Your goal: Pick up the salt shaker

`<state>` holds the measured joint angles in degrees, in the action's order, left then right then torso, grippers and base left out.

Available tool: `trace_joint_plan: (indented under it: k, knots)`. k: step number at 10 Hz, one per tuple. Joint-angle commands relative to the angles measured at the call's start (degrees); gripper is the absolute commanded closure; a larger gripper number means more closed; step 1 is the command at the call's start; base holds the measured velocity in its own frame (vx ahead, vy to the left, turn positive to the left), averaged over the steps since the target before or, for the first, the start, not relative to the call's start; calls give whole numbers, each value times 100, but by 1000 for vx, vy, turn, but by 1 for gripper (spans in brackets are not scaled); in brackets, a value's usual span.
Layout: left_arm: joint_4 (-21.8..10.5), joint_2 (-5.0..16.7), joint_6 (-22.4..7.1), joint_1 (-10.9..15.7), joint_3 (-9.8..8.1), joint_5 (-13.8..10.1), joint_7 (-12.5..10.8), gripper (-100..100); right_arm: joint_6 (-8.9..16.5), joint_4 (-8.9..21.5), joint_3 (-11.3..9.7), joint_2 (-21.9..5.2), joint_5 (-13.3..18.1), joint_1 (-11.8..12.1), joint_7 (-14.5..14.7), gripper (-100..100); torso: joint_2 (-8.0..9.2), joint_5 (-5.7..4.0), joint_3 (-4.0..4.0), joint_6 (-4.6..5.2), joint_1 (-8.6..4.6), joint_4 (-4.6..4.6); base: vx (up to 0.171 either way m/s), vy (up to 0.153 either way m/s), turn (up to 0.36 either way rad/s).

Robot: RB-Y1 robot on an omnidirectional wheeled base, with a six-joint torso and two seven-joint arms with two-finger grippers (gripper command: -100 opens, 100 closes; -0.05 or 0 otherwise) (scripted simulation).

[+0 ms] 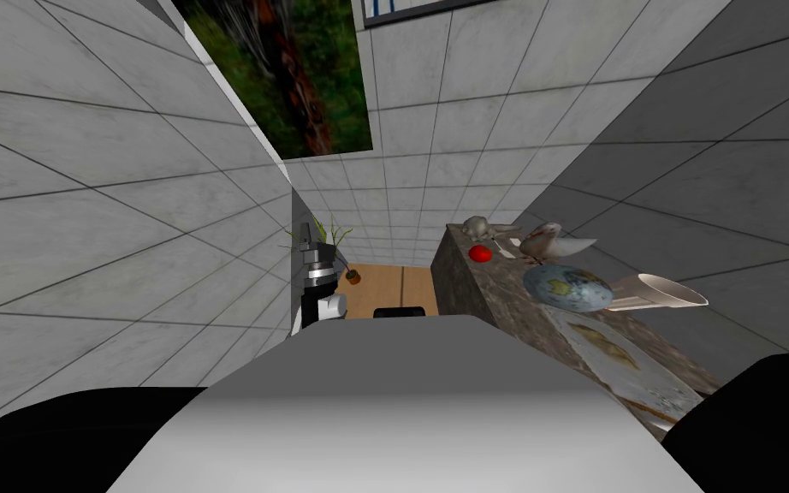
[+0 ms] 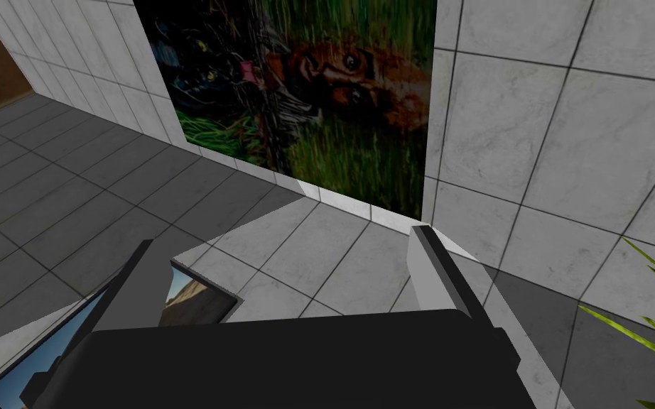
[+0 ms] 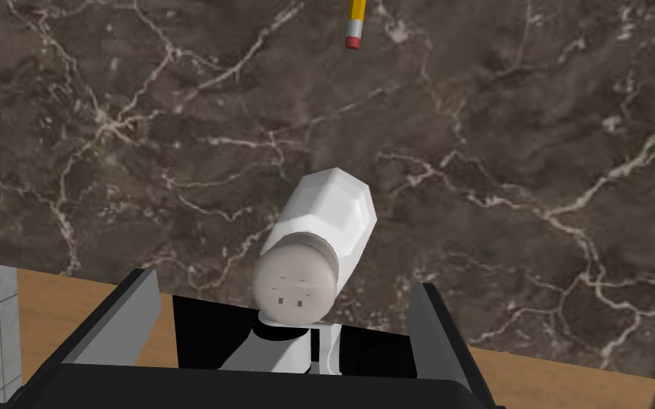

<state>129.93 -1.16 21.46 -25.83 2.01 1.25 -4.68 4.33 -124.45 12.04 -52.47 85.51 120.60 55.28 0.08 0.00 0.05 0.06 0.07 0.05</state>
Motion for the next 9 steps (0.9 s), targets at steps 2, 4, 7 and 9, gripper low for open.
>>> trace_joint_plan:
  k: [2,4,7,9]
  knots:
    - [0,0,0,0,0,0,0,0,-56,196,-72,-12,-43,-214,-1,-100,1,0,1,-1,5,1,4,16,42]
    - [0,0,0,0,0,0,0,0,-130,458,-167,-28,-101,-499,-2,-100,2,2,1,-1,10,1,2,24,47]
    - [0,0,0,0,0,0,0,0,-190,523,-164,-7,-80,-571,-33,100,2,3,1,1,8,0,1,13,16]
    - [0,0,0,0,0,0,0,0,-194,524,-166,-7,-77,-567,-32,100,-2,1,0,-1,3,1,0,0,0]
